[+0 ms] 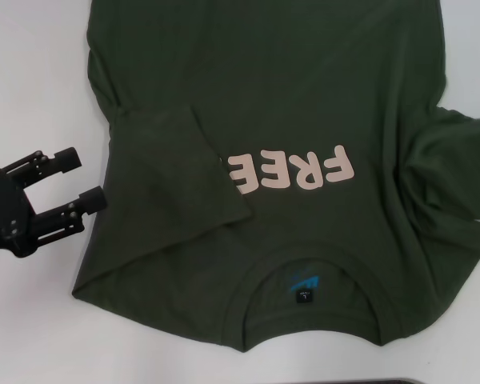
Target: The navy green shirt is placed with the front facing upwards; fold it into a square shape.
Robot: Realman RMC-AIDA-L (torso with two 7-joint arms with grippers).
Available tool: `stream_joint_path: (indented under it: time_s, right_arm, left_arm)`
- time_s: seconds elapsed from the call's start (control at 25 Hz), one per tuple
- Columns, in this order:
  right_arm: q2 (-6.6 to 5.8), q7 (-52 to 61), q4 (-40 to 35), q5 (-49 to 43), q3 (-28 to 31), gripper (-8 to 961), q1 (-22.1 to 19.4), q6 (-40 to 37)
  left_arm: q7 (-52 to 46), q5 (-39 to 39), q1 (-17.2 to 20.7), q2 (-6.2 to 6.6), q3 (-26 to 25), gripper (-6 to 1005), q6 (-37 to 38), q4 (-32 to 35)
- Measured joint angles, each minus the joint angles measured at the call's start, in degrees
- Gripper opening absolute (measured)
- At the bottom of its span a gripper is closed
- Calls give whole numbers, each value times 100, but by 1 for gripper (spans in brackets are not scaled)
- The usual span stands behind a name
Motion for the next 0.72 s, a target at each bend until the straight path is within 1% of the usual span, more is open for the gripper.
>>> stream_joint_path:
  time_s: [0.28,0.72]
  right_arm:
    - [-127,191,-266,-20,129,14,-97,-65]
    - [-227,378,-651,-30,466,16,-189,-145]
  left_arm:
    - [-7,-93,7,-8,0,781,42,0]
    - [-9,-142,31,-9,0,781,61,-5]
